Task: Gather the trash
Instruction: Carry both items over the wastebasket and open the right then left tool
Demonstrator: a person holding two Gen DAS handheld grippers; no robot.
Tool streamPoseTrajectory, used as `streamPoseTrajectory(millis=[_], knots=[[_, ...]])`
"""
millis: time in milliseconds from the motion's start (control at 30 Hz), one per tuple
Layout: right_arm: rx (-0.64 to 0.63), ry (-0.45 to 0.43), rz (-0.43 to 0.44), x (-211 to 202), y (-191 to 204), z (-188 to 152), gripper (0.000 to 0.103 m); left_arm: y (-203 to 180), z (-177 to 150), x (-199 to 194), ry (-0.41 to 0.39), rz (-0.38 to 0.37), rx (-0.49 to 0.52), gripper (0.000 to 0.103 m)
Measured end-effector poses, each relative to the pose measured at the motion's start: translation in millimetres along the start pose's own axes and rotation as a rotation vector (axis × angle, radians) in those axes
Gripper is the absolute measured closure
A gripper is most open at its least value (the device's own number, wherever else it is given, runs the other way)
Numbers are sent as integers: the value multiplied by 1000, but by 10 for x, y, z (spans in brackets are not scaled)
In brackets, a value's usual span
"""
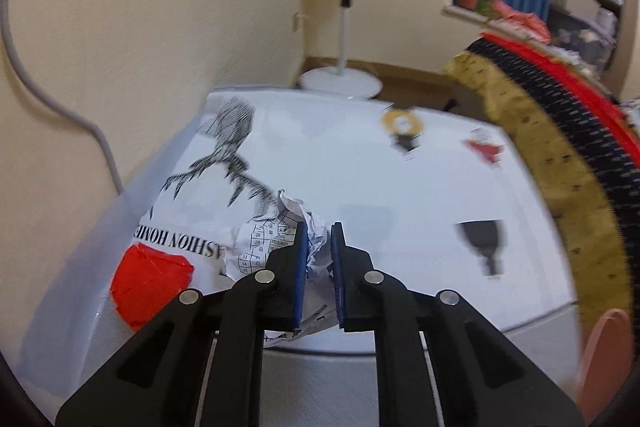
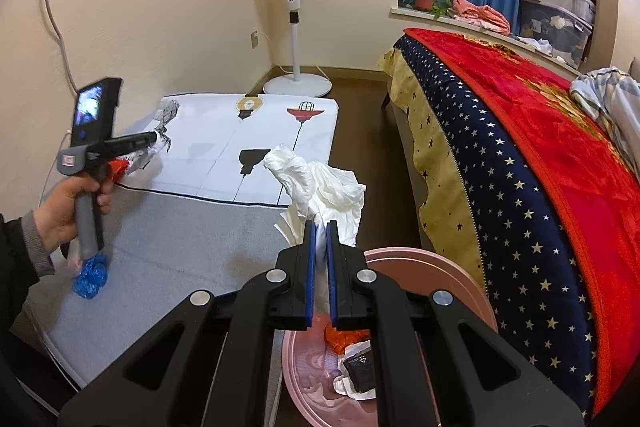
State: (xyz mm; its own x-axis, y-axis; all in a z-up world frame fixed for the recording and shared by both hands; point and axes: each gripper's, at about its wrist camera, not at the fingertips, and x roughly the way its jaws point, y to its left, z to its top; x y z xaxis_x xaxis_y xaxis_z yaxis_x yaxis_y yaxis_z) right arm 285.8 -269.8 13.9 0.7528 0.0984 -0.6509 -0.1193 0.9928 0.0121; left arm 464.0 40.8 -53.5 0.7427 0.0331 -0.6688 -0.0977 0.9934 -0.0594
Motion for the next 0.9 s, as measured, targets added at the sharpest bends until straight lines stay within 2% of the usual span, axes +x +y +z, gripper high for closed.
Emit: streamPoseTrajectory(millis=[233, 400, 467, 600, 700, 900], knots=[[55, -47, 18, -176, -161, 109, 97, -425, 128, -915, -40, -228, 49, 91], [87, -73, 33, -364, -326, 113, 97, -843, -72, -1542, -22, -391, 86, 91], [93, -85, 41, -445, -392, 98, 97, -996, -201, -1755, -18, -405, 108, 91], [100, -93, 48, -591, -528, 32, 97, -1315, -481, -1991, 3, -384, 159, 91], [100, -81, 45, -632, -609, -46, 97, -1559, -661, -2009, 18, -379, 208, 91], [88, -17, 15, -598, -812, -306, 97, -1982, -831, -1931, 55, -420, 249, 91]])
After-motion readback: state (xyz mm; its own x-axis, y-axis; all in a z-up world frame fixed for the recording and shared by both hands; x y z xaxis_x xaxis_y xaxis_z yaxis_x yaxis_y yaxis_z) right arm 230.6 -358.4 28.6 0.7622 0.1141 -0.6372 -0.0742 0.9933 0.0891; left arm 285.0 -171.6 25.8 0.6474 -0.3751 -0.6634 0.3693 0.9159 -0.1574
